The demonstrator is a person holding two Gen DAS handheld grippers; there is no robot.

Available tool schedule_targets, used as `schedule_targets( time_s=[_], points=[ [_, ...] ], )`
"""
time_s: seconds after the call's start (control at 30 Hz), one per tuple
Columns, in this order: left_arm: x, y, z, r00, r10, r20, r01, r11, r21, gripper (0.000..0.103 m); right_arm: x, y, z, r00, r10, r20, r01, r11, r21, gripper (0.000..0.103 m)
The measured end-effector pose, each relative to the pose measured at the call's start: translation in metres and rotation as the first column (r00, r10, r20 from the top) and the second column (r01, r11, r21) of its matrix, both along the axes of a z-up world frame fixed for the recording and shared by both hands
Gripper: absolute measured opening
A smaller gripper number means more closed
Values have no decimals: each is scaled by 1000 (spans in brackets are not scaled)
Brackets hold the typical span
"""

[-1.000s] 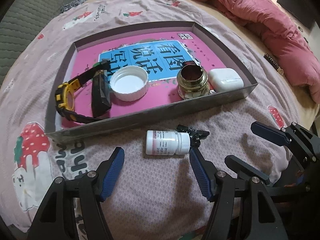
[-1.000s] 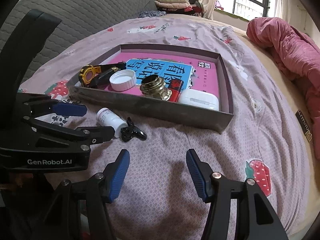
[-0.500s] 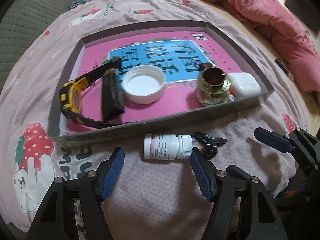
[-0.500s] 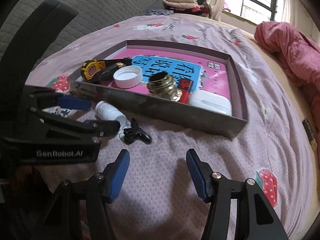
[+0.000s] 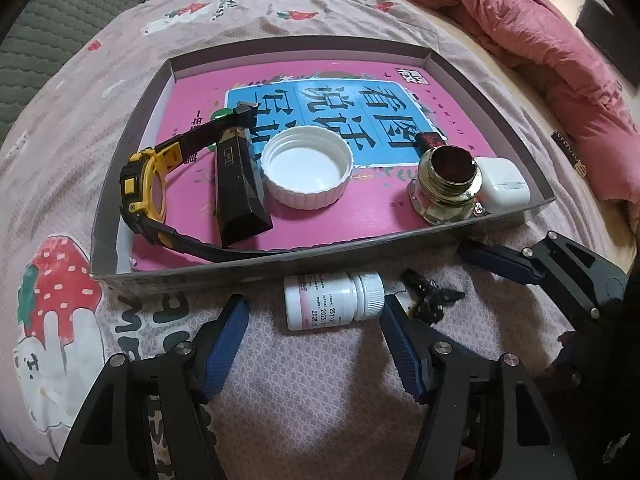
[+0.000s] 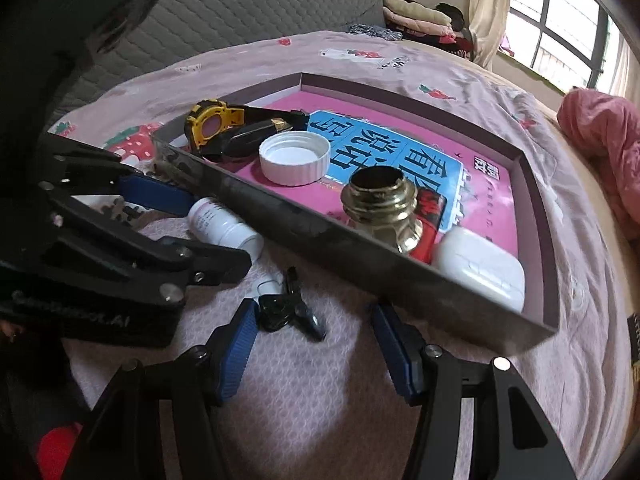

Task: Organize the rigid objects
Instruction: 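Move the left tool to the white pill bottle while the right tool approaches the black clip, then close the left gripper on the pill bottle while the right gripper closes on the black clip, then lift the pill bottle with the left gripper while the right carries the clip toward the tray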

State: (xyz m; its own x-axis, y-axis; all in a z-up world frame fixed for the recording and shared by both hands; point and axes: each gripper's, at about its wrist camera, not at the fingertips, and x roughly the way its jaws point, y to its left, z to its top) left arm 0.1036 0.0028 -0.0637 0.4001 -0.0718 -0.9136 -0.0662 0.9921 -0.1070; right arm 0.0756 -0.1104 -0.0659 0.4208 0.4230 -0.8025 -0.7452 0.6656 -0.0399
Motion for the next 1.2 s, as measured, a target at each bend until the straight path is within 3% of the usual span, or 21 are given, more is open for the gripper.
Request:
schedule_targets(
  time_s=[0.07, 0.13, 0.17, 0.43, 0.53, 0.63, 0.83, 1.2],
  points=[
    [1, 0, -1, 1000, 3, -5, -3, 1000, -4, 69, -2, 1, -1, 1000, 10, 18, -10, 1000, 0, 56],
    [3, 0, -3, 1000, 9, -11, -9, 1000, -5, 69, -3, 1, 0, 1000, 14, 24, -14, 1000, 8, 34],
    [4, 0, -3, 1000, 10, -14, -10, 1000, -6, 69, -3, 0, 0, 1000, 13, 22, -14, 1000, 11, 30],
    [9, -3, -6, 999, 32, -20, -32, 999, -12, 69, 0, -16, 4, 998, -35, -58, 40, 995, 86, 30],
    [12, -1, -8, 999, 43, -16, -44, 998, -49, 67, -1, -25, 9, 994, -65, -84, 74, 991, 115, 30],
    [12, -1, -7, 999, 44, -7, -45, 998, -50, 51, -1, -35, 18, 992, -98, -85, 109, 984, 140, 30],
    [6, 3, -3, 999, 49, 8, -48, 996, -79, 49, 2, -45, 31, 984, -143, -104, 161, 968, 191, 30],
    [-9, 0, 22, 997, 23, 74, -19, 998, -57, 47, -10, -47, 57, 987, -148, -67, 160, 955, 248, 30]
  ],
)
